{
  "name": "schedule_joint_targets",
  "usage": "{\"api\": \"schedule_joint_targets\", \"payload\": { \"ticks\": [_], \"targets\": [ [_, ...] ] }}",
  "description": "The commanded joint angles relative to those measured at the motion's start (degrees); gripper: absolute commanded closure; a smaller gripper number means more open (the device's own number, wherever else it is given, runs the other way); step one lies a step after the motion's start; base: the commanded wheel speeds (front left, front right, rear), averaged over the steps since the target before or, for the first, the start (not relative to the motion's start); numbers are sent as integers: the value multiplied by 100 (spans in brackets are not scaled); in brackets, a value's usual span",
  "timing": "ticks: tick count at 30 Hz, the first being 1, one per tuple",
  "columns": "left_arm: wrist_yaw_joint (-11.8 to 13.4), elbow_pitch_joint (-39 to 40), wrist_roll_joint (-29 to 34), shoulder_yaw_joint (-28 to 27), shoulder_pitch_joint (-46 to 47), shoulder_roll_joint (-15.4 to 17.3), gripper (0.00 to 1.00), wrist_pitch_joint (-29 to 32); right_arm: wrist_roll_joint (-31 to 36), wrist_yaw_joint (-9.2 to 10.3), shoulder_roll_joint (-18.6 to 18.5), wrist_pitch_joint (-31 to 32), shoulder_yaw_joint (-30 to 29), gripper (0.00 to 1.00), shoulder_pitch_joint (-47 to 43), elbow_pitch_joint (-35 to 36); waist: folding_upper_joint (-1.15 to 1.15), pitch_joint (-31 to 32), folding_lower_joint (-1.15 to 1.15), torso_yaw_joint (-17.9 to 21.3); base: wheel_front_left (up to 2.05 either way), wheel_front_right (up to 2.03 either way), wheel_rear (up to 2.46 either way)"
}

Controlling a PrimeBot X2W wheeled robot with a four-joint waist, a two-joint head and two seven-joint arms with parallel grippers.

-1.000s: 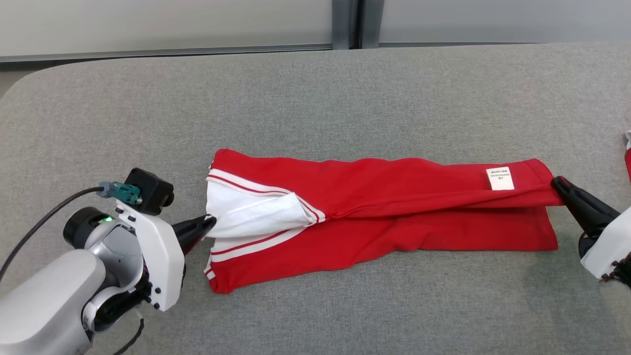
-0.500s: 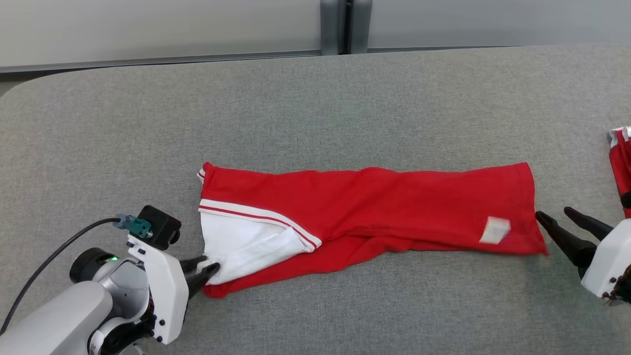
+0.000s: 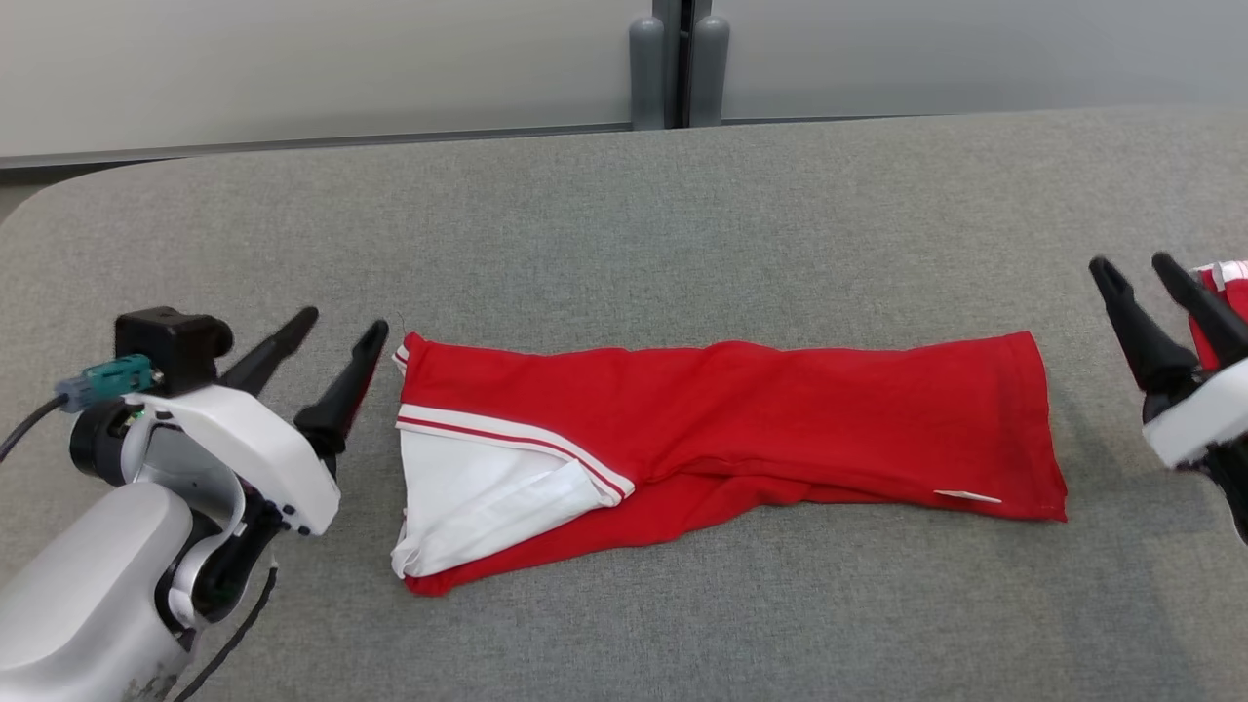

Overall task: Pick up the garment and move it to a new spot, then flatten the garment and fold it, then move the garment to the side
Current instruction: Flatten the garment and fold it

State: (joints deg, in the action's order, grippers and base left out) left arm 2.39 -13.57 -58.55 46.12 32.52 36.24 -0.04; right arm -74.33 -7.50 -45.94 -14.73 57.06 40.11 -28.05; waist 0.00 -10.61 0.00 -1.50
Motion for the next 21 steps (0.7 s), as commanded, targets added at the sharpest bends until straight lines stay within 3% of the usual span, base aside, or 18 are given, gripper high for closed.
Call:
{"api": "schedule_joint_targets", "payload": {
  "ticks": [1,5,8,10,16,21],
  "targets": [
    [103,-48,-38,-234,53,-130,0,-438,250,2,174,-51,-511,0,-25,33,0,55,0,5,0,0,0],
    [121,-73,-266,-806,-170,-523,0,-1337,1080,1,743,-38,-1882,0,-595,264,0,157,0,9,0,0,0],
    [70,-46,-472,-1479,-428,-944,0,-1497,1844,1,1157,-40,-2847,0,-1091,609,0,204,0,-7,0,0,0],
    [44,65,-188,-2169,-580,-1220,0,-1512,2362,1,1452,-40,-3370,0,-1458,864,0,224,0,-18,0,0,0],
    [-113,352,1672,-3649,-1424,-2169,0,-1509,3639,1,2188,-40,-4236,0,-2351,1524,0,292,0,-19,0,0,0],
    [-420,443,3154,-4176,-2134,-2843,0,-1509,4207,1,2630,-41,-4531,0,-2867,1703,0,382,0,9,0,0,0]
  ]
}}
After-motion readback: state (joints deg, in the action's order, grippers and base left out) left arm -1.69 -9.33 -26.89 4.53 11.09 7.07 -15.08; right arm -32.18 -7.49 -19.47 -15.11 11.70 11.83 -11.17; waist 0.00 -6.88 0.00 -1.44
